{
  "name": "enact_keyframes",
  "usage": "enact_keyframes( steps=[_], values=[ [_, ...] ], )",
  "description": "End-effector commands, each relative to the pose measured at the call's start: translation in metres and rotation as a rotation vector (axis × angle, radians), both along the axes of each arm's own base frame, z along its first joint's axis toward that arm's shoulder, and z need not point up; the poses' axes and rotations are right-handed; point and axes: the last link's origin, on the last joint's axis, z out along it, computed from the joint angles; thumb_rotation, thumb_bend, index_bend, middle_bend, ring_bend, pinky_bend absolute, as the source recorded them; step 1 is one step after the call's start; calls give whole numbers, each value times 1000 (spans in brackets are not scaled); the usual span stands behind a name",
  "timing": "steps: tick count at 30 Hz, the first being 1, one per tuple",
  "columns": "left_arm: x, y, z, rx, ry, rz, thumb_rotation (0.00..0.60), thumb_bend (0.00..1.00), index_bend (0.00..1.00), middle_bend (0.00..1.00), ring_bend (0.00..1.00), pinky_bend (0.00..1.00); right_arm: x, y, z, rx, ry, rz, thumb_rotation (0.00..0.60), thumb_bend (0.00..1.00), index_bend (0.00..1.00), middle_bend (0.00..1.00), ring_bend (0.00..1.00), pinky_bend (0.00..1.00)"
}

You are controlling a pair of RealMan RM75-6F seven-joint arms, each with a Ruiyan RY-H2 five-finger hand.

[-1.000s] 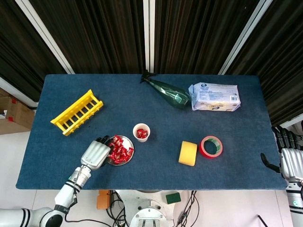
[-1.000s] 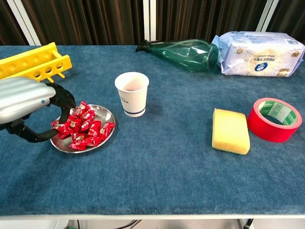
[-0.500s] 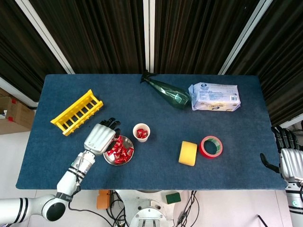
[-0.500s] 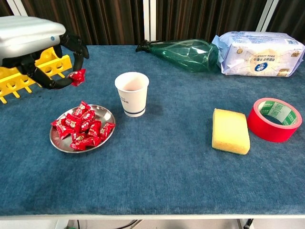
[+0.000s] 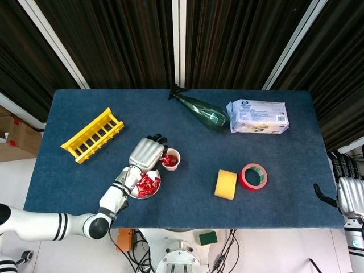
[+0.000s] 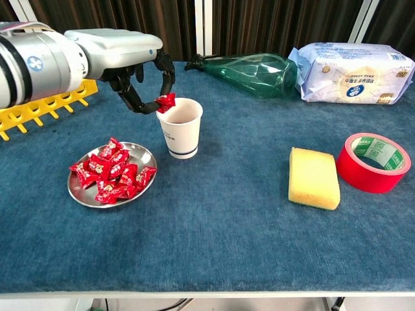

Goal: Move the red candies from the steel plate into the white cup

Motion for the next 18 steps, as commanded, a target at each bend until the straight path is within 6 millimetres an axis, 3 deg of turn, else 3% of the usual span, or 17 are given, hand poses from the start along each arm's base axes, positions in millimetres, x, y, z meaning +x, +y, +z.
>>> enact_keyframes(
  steps=[1,5,10,18],
  values=[
    [5,3,-6,-6,3,2,600,381,554,240,146,322,0,0,0,1,-1,0,600,322,0,0,0,0],
    [8,4,-10,-6,13,-2,600,381,531,239,146,322,0,1,1,0,-3,3,600,322,0,0,0,0],
    [9,3,-8,-2,15,-12,600,381,315,239,146,321,0,1,1,-1,-3,3,600,322,0,0,0,0],
    [5,-9,5,17,12,-44,600,349,264,239,146,319,0,1,1,0,-4,2,600,322,0,0,0,0]
  ],
)
